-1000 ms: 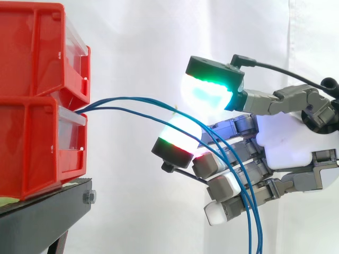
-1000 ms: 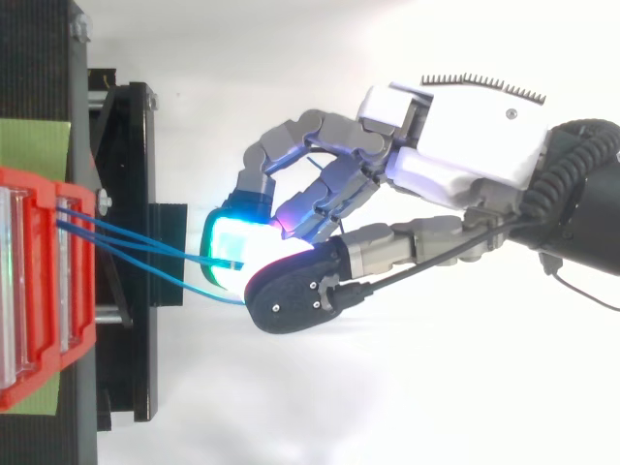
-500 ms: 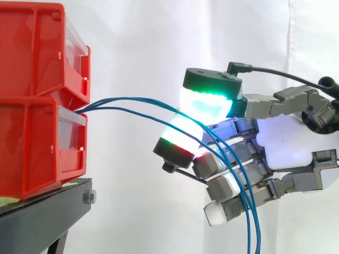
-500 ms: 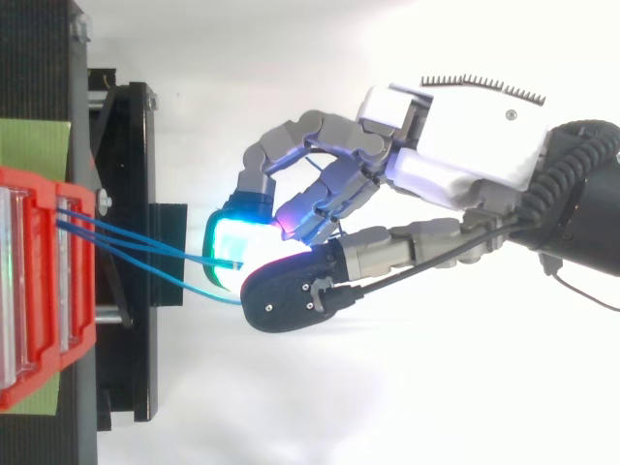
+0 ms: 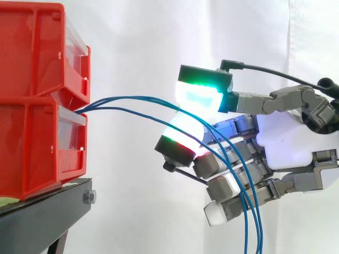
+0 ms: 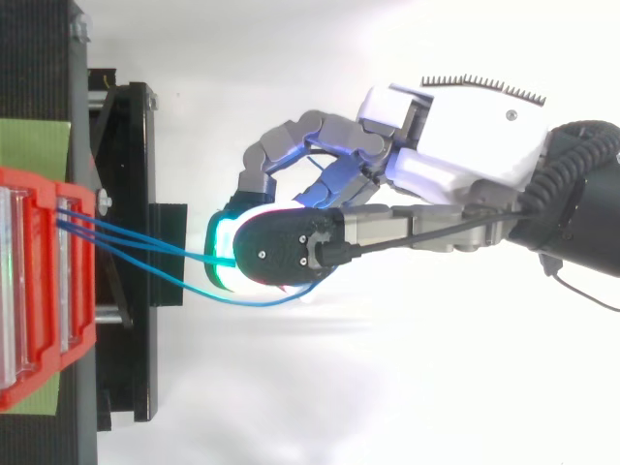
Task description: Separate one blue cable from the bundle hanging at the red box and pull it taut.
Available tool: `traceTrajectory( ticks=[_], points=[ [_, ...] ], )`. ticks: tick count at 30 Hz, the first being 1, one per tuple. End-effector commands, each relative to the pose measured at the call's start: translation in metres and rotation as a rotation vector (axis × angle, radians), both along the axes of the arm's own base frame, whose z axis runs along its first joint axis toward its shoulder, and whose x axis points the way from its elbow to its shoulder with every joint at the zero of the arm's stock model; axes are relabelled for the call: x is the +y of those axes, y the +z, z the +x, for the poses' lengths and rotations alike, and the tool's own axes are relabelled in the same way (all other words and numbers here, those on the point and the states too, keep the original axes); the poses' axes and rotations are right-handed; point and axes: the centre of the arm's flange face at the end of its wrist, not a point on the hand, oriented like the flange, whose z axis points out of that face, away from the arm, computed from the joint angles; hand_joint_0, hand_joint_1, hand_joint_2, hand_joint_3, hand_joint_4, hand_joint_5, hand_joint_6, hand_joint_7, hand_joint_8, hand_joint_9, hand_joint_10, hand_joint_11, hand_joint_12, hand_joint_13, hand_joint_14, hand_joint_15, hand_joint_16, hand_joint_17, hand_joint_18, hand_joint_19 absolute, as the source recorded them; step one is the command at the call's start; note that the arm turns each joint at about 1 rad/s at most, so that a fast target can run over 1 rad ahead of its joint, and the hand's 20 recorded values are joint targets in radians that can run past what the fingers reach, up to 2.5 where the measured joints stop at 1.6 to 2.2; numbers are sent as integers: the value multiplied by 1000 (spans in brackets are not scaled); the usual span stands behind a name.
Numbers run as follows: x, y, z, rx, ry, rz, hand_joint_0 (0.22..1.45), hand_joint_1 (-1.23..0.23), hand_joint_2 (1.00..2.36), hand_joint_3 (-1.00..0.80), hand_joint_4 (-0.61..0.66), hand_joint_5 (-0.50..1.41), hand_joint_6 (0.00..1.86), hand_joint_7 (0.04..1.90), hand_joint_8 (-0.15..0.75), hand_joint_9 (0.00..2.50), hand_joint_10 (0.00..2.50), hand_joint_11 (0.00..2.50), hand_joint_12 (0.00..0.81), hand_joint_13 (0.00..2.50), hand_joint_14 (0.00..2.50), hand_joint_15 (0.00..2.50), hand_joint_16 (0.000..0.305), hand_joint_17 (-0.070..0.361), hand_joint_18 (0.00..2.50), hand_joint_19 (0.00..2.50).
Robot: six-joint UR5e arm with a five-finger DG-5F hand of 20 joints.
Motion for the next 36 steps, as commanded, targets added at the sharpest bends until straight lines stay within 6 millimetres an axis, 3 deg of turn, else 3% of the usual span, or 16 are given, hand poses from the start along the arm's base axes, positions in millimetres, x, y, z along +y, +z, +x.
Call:
traceTrajectory(
  ticks=[1, 5, 11, 16, 19, 25, 36],
  points=[
    [0, 1, 0, -1, 0, 0, 598, -428, 1004, -456, 55, -182, 905, 971, 280, 1051, 22, 1202, 350, 976, 29, 1005, 50, 113, 619, 681],
    [0, 0, 0, 0, 0, 0, 578, -428, 1000, -500, 71, -192, 893, 967, 284, 1050, 23, 1194, 355, 982, 28, 1003, 51, 114, 624, 681],
    [0, 0, 0, 0, 0, 0, 520, -575, 1000, -500, 93, -201, 901, 919, 295, 1051, 19, 1200, 367, 1003, 27, 992, 54, 121, 654, 662],
    [0, 1, 0, -1, 0, 0, 626, -721, 1000, -500, 77, -206, 910, 950, 265, 1043, 19, 1216, 337, 1005, 29, 1003, 50, 112, 649, 652],
    [1, 1, 0, -1, 1, 0, 662, -743, 1012, -378, 30, -209, 917, 1022, 268, 1041, 19, 1214, 338, 1008, 29, 996, 49, 111, 661, 640],
    [1, 1, 0, -1, -5, -1, 645, -711, 1021, -220, -3, -207, 964, 1022, 272, 1048, 19, 1232, 340, 1001, 31, 1005, 49, 111, 656, 658],
    [2, 0, 0, -1, -4, 5, 593, -533, 1013, -312, 59, -206, 949, 1061, 281, 1030, 21, 1201, 358, 970, 28, 1014, 52, 116, 586, 711]
  ],
)
